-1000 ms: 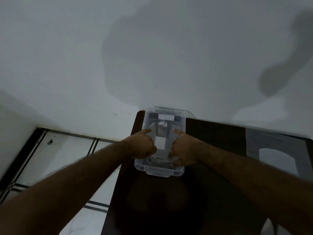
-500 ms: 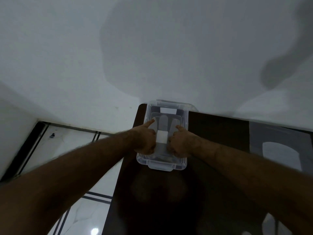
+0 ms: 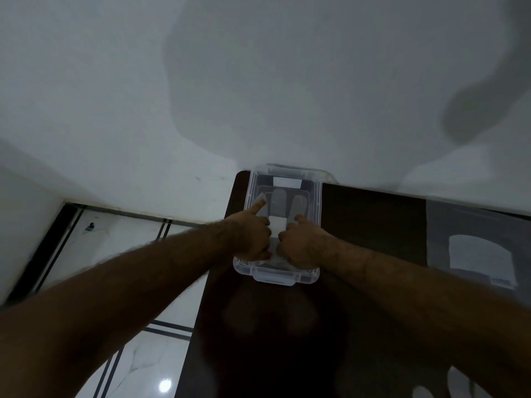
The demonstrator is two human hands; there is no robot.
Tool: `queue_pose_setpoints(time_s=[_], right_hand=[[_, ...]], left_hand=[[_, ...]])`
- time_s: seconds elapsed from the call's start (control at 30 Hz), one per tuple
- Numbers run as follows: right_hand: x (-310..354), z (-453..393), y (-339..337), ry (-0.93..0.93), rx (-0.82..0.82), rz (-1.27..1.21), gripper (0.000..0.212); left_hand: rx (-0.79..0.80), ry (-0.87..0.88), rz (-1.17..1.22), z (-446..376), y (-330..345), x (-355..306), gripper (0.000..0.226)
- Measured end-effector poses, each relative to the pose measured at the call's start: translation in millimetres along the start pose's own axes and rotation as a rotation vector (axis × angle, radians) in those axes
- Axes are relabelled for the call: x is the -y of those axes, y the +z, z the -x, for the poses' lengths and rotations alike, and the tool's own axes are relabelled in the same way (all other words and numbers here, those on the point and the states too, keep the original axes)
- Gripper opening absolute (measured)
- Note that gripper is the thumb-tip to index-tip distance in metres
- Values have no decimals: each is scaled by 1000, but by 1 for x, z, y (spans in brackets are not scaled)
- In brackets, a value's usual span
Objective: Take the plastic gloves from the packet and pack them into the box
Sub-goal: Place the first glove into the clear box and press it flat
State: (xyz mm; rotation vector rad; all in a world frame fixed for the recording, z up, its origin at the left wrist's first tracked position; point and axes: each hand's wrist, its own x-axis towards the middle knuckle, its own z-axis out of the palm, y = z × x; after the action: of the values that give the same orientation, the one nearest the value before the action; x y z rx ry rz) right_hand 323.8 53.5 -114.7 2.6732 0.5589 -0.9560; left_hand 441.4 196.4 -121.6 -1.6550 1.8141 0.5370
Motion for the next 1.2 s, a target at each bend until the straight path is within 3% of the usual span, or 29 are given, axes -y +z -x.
queue_pose_setpoints(time_s=[0.23, 0.4, 0.63, 0.83, 1.03, 1.2], right_hand=[[-1, 2, 1, -44, 103, -64, 35], [-18, -1, -11, 76, 3, -51, 43], [-25, -9, -12, 115, 69, -116, 50], [-24, -10, -10, 133, 79, -106, 48], [-15, 0, -7, 116, -6, -91, 50], [6, 6, 4, 43, -55, -113, 49]], left_hand=[[30, -8, 170, 14, -22, -9, 57], [-109, -109, 27, -2, -12, 21, 68], [-19, -290, -31, -23, -21, 45, 70], [-87, -338, -26, -25, -22, 56, 91], [-154, -318, -87, 4, -32, 35, 87], [-235, -52, -102, 20, 8, 8, 69]])
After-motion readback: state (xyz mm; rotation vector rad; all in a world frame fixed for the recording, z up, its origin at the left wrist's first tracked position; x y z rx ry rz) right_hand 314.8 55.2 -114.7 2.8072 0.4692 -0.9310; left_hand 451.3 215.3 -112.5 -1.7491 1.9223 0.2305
